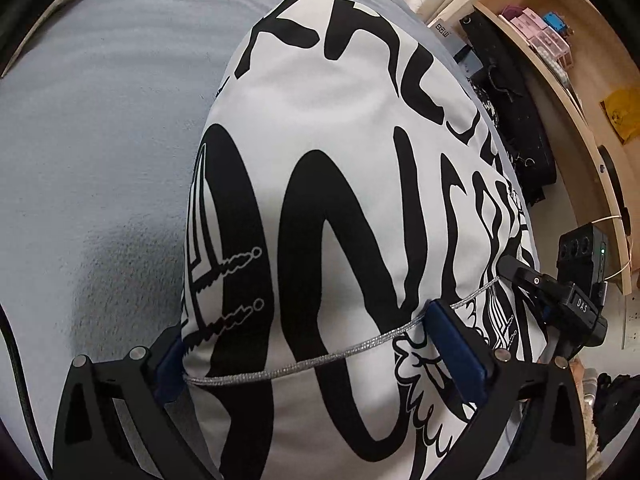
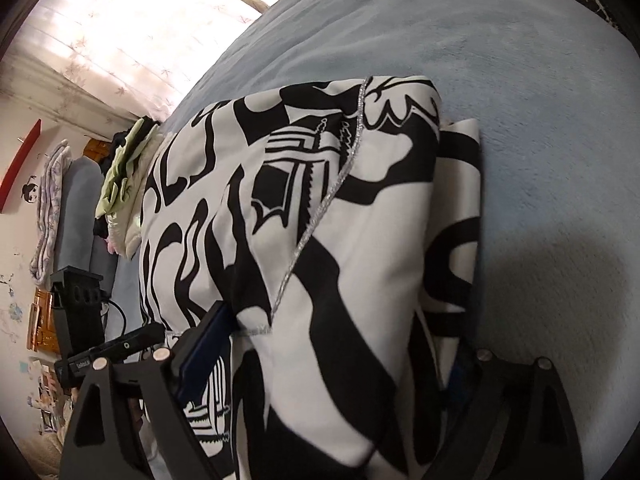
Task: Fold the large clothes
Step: 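Grasp the folded hoodie bundle with both grippers, then lift the hoodie bundle with both grippers and carry it to the clothes stack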
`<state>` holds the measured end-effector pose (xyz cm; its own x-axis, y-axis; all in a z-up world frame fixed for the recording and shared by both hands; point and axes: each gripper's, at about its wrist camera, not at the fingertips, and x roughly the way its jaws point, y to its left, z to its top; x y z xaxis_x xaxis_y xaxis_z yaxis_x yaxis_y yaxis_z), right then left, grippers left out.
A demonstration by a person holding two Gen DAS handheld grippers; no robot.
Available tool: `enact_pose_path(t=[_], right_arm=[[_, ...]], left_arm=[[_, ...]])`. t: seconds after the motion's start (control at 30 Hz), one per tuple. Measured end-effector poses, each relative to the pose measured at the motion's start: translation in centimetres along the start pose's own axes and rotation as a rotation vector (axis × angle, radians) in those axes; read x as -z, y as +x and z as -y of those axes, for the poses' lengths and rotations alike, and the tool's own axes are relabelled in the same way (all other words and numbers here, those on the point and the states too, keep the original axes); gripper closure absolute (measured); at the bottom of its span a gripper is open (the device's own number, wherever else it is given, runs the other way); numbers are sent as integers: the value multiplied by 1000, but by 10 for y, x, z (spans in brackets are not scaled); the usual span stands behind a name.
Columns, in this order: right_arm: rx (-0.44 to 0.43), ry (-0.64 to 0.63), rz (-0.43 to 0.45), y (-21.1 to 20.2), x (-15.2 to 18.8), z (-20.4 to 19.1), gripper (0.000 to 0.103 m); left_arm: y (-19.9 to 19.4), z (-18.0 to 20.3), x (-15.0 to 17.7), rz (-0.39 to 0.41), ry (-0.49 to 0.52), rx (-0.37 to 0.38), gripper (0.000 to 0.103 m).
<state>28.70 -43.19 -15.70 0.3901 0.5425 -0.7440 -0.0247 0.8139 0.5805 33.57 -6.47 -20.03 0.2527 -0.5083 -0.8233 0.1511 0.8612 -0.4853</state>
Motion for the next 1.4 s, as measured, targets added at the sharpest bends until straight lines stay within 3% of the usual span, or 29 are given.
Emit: enact_pose_path(t=[0.07, 0.13, 0.37, 0.5, 0.67, 0.83, 1.07, 1.4], right_arm=[[4, -14, 27, -1, 2, -2, 17], [3, -40, 38, -2, 4, -6, 29], [-3, -25, 43, 1, 4, -8, 35], [-20, -12, 52, -2, 8, -10, 47], [-4, -14, 73, -9, 13, -21, 61], [3, -12, 100, -18, 18, -37, 71], [13, -16, 121, -27, 35, -70, 73], [12, -62, 84, -39, 77, -137, 74]], left_arm=[[2, -1, -1, 1, -10, 4, 0], [1, -6, 0, -3, -12, 3, 0], [9, 0, -7, -10, -25, -9, 0], [10, 12, -9, 8, -9, -40, 2], [-4, 33, -4, 64, 46, -102, 17], [-20, 46, -2, 96, 78, -114, 34], [-43, 62, 11, 127, 132, -141, 47], [-97, 44, 40, 129, 111, -155, 50]])
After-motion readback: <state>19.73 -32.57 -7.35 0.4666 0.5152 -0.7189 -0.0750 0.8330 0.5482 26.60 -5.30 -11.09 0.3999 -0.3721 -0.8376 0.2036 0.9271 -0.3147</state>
